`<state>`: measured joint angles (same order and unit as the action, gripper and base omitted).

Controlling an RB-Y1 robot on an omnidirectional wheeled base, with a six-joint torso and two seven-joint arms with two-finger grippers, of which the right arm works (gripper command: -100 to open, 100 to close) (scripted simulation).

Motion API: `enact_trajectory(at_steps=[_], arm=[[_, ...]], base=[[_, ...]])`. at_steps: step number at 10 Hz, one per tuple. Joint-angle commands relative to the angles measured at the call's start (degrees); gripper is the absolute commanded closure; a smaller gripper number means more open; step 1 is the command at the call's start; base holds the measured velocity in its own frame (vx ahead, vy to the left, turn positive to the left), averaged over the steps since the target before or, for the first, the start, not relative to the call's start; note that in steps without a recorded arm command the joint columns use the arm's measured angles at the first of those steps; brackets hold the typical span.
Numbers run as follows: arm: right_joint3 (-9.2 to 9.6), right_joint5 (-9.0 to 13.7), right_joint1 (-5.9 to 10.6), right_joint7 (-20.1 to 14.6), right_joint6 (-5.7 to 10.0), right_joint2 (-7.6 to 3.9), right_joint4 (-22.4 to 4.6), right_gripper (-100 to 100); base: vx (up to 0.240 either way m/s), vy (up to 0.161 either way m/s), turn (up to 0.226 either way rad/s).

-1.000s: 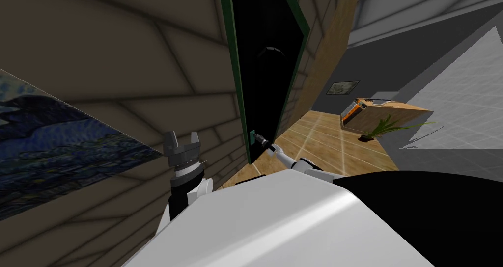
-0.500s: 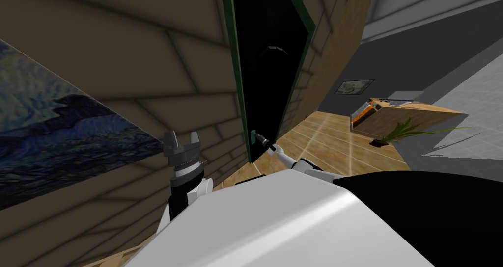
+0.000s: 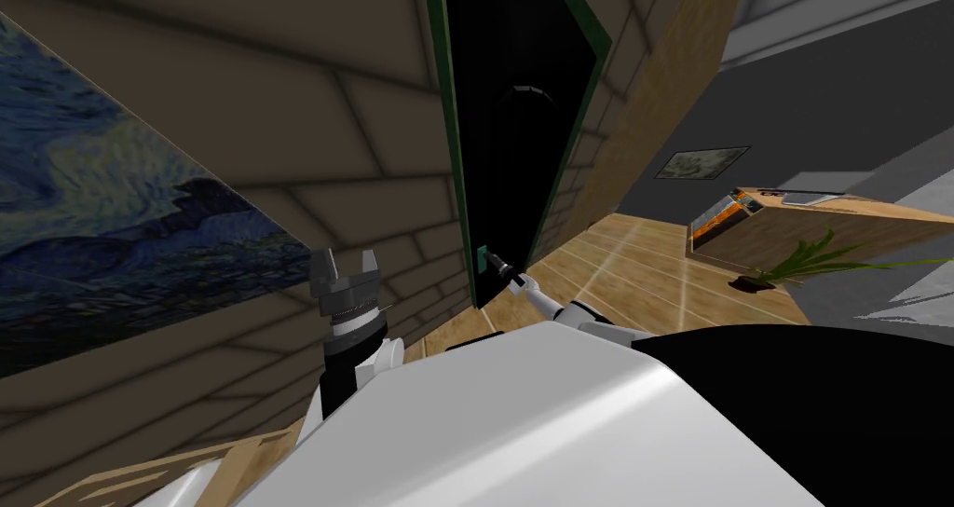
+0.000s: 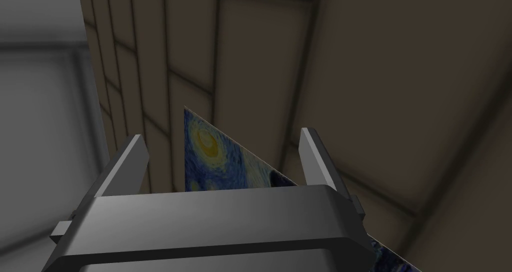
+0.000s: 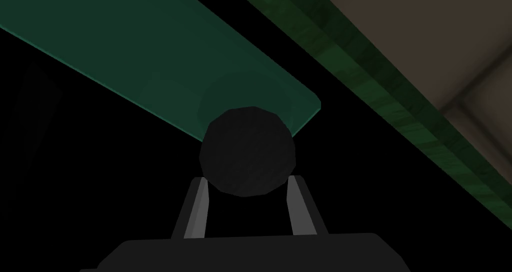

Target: Pull the door open

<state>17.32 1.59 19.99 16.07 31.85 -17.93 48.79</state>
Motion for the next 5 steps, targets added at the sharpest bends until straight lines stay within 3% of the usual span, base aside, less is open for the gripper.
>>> enact_trajectory(at_steps=[1,5], arm=[[0.63,0.5,-0.22,-2.0,0.04,0.67,0.1,100],[-0.11,4.0,-0.41,-8.3,-0.35,0.56,0.1,100]], base=[[-0.045,-0.044,0.071],[-0.041,-0.051,0.127]])
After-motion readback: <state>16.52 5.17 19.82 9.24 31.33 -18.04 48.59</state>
